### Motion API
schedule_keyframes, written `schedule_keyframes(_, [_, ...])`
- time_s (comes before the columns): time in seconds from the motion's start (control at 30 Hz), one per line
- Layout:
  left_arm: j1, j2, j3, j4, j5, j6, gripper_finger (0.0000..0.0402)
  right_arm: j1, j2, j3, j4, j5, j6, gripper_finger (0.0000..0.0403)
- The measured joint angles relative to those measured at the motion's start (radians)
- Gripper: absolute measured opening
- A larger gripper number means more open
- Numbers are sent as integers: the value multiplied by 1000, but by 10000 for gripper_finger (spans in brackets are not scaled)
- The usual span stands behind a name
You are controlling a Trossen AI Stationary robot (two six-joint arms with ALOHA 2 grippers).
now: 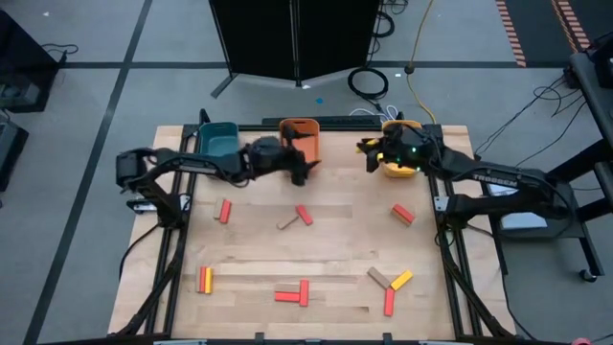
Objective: Sort blocks
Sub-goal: Put the yellow block into the yellow bin
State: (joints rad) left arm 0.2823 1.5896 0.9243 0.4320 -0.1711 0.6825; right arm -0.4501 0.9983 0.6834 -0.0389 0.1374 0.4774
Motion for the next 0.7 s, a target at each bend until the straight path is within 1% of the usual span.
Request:
schedule_keyframes(0.07, [39, -39, -38, 15, 47, -75, 392, -41, -12, 1, -92, 56, 0, 100])
schedule_keyframes(0.17, [91, -103, -110, 7, 144, -180, 392, -102, -19, 0, -226, 145, 8, 100])
schedule_keyframes(0.2, [101, -117, -128, 28, 176, -206, 392, -122, -19, 0, -265, 170, 15, 100])
schedule_keyframes(0.27, [117, -154, -168, 58, 230, -247, 392, -161, -12, 0, -318, 199, 31, 100])
schedule_keyframes(0.37, [123, -199, -210, 98, 296, -289, 393, -213, 6, 0, -350, 205, 35, 100])
schedule_keyframes(0.57, [117, -267, -255, 105, 441, -358, 393, -289, 41, 0, -367, 205, 37, 100])
schedule_keyframes(0.63, [114, -277, -272, 105, 466, -360, 393, -307, 48, 0, -378, 205, 35, 104])
schedule_keyframes(0.7, [115, -284, -289, 104, 469, -359, 393, -322, 50, 0, -399, 203, 35, 114])
